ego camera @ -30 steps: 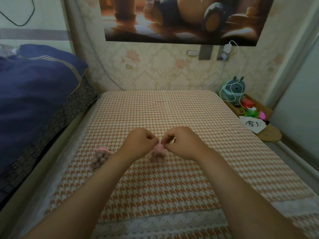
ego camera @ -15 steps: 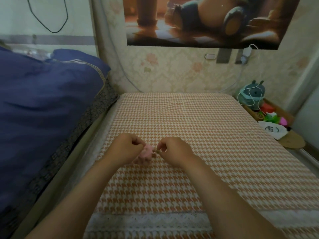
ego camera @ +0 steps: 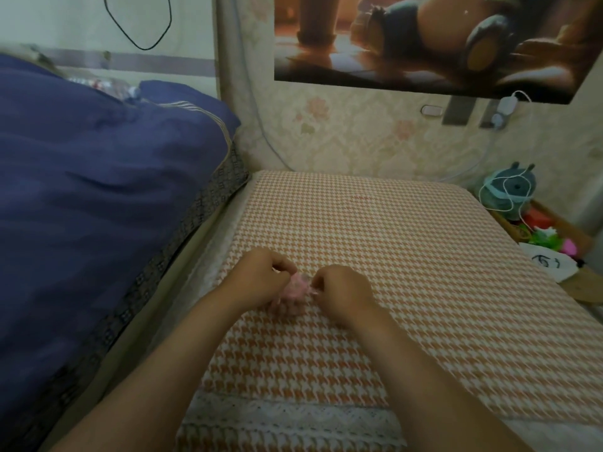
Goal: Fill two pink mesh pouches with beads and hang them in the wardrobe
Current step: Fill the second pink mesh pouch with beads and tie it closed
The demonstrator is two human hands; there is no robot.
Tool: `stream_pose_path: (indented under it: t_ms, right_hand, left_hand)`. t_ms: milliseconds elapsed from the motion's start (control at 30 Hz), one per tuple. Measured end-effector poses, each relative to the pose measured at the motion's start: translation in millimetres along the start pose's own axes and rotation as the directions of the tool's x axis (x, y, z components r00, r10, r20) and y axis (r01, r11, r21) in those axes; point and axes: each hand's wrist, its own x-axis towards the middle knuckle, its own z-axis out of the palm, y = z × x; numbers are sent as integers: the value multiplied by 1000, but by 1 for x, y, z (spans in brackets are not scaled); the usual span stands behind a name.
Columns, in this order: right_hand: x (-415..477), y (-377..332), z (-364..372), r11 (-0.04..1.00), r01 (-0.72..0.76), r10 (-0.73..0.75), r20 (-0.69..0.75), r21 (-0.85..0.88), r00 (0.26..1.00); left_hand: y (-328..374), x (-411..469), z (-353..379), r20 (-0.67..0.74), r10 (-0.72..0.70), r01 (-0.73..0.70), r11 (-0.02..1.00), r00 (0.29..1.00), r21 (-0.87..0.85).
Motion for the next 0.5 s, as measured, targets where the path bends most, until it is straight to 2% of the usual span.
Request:
stream_pose_path:
  t_ms: [133,200,267,333,500]
  right_hand:
    - [0,0,-26,986,-15,35,-117,168,992]
    - [0,-4,-39,958,21,33,-179,287,983]
    - [-3,-9,-47,921,74,-5,-179,382,984]
    - [-7,-17,-48,911,129,-78,-144,393,986]
    - [-11,-29,-35,927,252,-226,-124,277,966]
  left_hand:
    - [-4,2,1,33,6,-6,1000,999,8]
    - [-6,3,-1,32,23,-24,999,999,24]
    - [-9,3,-2,50,25,-27,999,998,38]
    - [-13,3,-4,67,19,-21,999,998,33]
    - [-17,-2,-7,107,41,-35,998,993,-56]
